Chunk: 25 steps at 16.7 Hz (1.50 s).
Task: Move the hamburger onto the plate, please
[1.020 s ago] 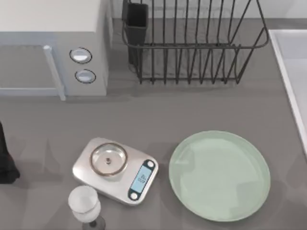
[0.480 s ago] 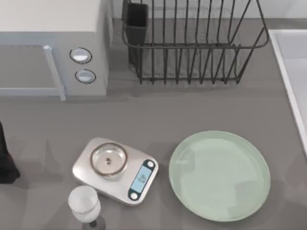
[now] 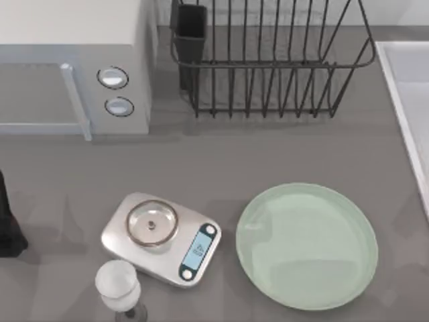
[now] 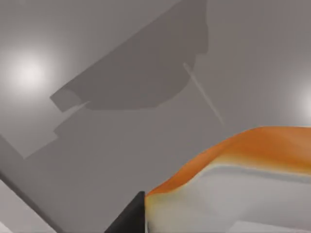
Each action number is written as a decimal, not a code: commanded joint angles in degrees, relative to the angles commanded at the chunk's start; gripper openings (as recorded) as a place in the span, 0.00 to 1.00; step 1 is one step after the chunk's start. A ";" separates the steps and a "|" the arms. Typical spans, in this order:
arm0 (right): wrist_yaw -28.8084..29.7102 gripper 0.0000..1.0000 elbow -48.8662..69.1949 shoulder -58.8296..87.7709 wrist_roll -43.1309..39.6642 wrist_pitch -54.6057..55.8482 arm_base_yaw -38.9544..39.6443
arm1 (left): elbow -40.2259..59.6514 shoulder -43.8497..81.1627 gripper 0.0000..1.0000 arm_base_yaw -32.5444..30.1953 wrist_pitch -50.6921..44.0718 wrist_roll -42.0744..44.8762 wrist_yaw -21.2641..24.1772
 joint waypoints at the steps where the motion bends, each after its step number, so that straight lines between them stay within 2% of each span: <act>1: 0.02 0.00 1.43 -1.01 0.03 -1.91 -0.01 | 0.00 0.00 1.00 0.00 0.00 0.00 0.00; 8: 0.02 0.00 3.05 -2.14 0.15 -3.86 0.12 | 0.00 0.00 1.00 0.00 0.00 0.00 0.00; 12: 0.08 0.00 6.06 1.27 -6.02 -4.12 3.53 | 0.00 0.00 1.00 0.00 0.00 0.00 0.00; 16: 0.17 0.00 12.11 8.68 -21.99 -4.63 11.32 | 0.00 0.00 1.00 0.00 0.00 0.00 0.00; 22: 0.11 0.00 22.16 21.54 -56.85 -4.35 26.39 | 0.00 0.00 1.00 0.00 0.00 0.00 0.00; 25: 0.21 0.00 26.69 26.43 -71.20 -3.22 33.34 | 0.00 0.00 1.00 0.00 0.00 0.00 0.00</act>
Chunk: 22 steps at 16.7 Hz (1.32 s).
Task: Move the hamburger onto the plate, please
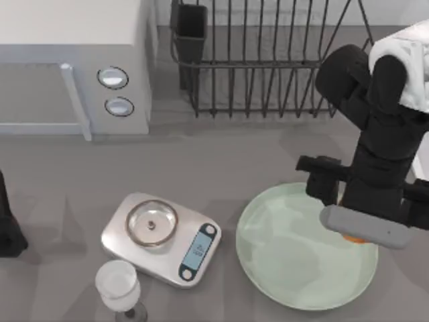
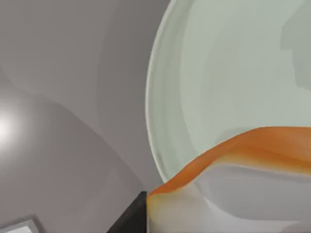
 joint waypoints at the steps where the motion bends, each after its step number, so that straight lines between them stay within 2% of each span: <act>1: 0.08 0.00 1.30 1.21 -3.74 0.50 1.99 | 0.00 0.00 1.00 0.00 0.00 0.00 0.00; 3: 0.28 0.00 3.53 3.11 -9.51 1.41 5.29 | 0.00 0.00 1.00 0.00 0.00 0.00 0.00; 6: 0.51 0.00 5.25 4.42 -13.60 2.30 7.82 | 0.00 0.00 1.00 0.00 0.00 0.00 0.00; 12: 0.46 0.00 4.93 4.33 -13.59 2.46 7.66 | 0.00 0.00 1.00 0.00 0.00 0.00 0.00; 18: 0.45 0.00 -0.82 7.31 -13.84 11.30 7.83 | 0.00 0.00 1.00 0.00 0.00 0.00 0.00; 22: 0.55 0.00 -1.24 7.55 -13.89 12.03 7.82 | 0.00 0.00 1.00 0.00 0.00 0.00 0.00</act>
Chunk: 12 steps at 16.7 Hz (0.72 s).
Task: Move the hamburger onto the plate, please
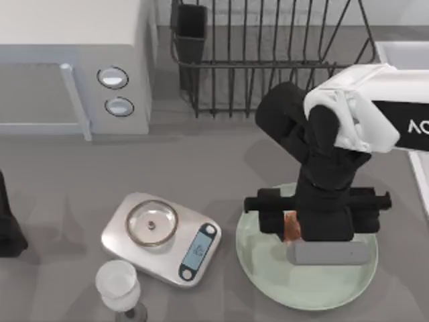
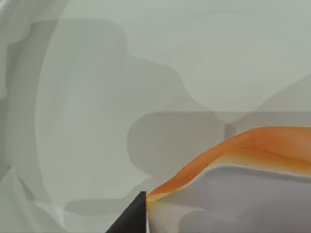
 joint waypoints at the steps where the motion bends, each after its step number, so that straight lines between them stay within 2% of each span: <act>1: 0.00 0.08 0.00 0.00 0.00 0.00 0.00 | 0.00 0.00 1.00 0.00 0.00 0.00 0.00; 12: 0.00 0.90 0.00 0.00 0.00 0.00 0.00 | 0.00 0.00 1.00 0.00 0.00 0.00 0.00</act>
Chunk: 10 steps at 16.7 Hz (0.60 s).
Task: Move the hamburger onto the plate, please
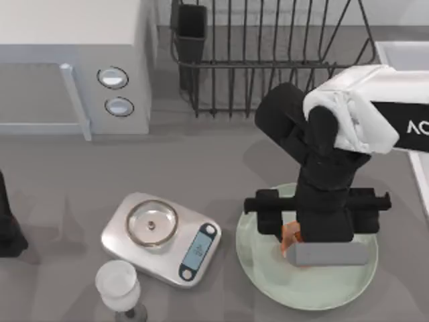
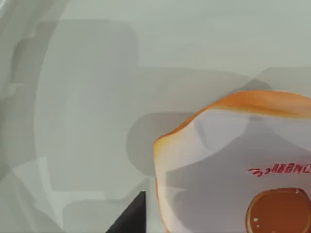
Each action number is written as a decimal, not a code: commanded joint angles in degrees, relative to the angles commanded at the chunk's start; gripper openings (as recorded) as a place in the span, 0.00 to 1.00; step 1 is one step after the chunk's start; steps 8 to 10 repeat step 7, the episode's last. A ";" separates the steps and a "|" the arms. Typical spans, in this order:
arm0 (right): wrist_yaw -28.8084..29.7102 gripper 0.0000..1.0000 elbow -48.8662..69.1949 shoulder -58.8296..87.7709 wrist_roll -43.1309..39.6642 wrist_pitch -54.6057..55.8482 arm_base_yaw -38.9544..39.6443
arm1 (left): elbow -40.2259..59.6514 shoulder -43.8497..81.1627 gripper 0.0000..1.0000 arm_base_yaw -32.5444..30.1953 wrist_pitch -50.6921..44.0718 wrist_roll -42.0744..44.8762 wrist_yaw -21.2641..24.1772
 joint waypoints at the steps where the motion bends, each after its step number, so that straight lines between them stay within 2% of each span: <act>1: 0.00 0.98 0.00 0.00 0.00 0.00 0.00 | 0.00 0.00 1.00 0.00 0.00 0.00 0.00; 10: 0.00 1.00 0.00 0.00 0.00 0.00 0.00 | 0.00 0.00 1.00 0.00 0.00 0.00 0.00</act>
